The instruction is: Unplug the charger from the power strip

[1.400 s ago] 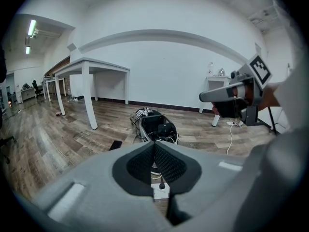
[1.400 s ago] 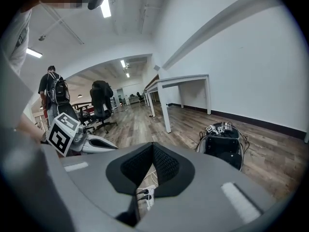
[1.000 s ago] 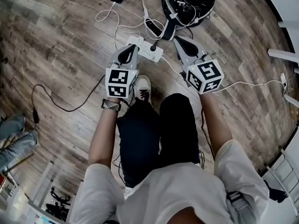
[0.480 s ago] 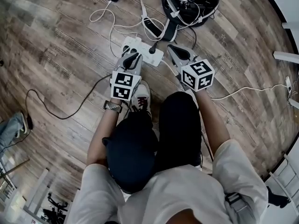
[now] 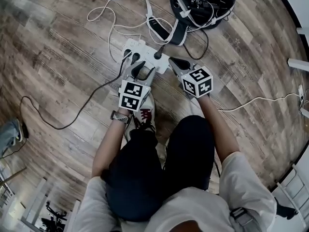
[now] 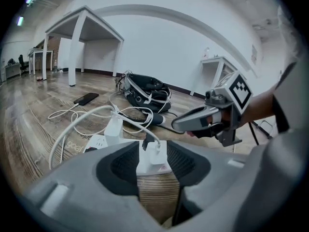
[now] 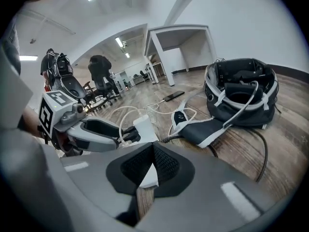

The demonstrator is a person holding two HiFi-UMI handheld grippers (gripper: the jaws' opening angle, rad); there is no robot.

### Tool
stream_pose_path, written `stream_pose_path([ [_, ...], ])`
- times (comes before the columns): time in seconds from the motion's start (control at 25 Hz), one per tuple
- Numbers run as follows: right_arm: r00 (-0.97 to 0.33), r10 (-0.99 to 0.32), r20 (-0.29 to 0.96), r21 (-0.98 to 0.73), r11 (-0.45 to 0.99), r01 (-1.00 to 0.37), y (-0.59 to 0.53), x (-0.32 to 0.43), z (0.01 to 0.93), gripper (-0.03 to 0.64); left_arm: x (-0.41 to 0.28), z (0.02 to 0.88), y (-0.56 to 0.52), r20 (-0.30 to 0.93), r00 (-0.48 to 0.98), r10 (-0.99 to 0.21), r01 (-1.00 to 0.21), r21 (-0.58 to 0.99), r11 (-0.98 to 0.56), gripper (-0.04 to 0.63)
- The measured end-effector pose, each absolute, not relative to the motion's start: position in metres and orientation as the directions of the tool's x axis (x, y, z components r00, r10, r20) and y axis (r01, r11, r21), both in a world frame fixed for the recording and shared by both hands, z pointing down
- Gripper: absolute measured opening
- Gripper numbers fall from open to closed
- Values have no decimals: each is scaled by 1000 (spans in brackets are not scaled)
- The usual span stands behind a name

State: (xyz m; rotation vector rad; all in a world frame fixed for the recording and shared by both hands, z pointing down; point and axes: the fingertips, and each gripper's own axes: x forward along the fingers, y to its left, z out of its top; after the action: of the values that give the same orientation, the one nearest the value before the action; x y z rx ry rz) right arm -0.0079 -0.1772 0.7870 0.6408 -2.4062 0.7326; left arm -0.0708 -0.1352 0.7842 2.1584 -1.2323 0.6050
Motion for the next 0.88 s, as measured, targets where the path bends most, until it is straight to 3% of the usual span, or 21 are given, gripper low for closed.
stream_pose_path([
  [0.28,-717,-262,646,-310,769,-559,-178,-10,828,2,-63,809,-136,629,478,-613,-873,260,-413,193],
  [0.88,-725,-218,653,-301,804,-512,-168,-12,855,2,-52,845,-151,669,338,-662,-890,-2,-457,195],
])
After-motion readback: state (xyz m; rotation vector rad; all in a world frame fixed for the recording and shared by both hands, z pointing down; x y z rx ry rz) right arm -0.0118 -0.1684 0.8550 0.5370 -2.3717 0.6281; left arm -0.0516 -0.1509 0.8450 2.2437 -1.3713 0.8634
